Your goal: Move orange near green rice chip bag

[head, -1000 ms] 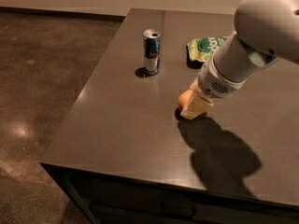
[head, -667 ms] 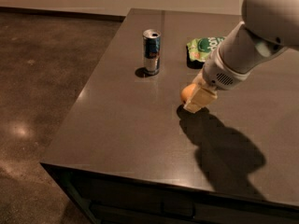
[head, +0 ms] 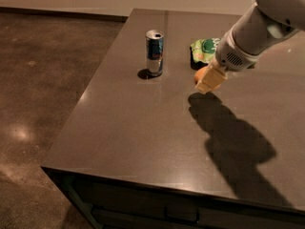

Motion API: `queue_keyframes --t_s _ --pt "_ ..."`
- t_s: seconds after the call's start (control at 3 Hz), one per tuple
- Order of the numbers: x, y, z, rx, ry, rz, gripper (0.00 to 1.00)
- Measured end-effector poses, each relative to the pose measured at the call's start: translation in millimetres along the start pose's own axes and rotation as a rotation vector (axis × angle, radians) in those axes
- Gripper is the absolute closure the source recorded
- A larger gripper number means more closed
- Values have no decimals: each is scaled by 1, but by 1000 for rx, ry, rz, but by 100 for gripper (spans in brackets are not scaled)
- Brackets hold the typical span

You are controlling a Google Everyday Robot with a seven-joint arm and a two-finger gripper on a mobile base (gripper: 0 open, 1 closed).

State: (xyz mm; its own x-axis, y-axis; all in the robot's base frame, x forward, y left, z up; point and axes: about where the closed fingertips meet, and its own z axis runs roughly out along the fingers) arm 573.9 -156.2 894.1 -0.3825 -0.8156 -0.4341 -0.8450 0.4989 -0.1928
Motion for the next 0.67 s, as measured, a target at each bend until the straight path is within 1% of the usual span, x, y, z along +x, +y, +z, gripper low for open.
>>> queue_keyframes --t_s 0.33,0.67 --pt "4 -37 3 78 22 57 100" --pt "14 -67 9 140 44 102 100"
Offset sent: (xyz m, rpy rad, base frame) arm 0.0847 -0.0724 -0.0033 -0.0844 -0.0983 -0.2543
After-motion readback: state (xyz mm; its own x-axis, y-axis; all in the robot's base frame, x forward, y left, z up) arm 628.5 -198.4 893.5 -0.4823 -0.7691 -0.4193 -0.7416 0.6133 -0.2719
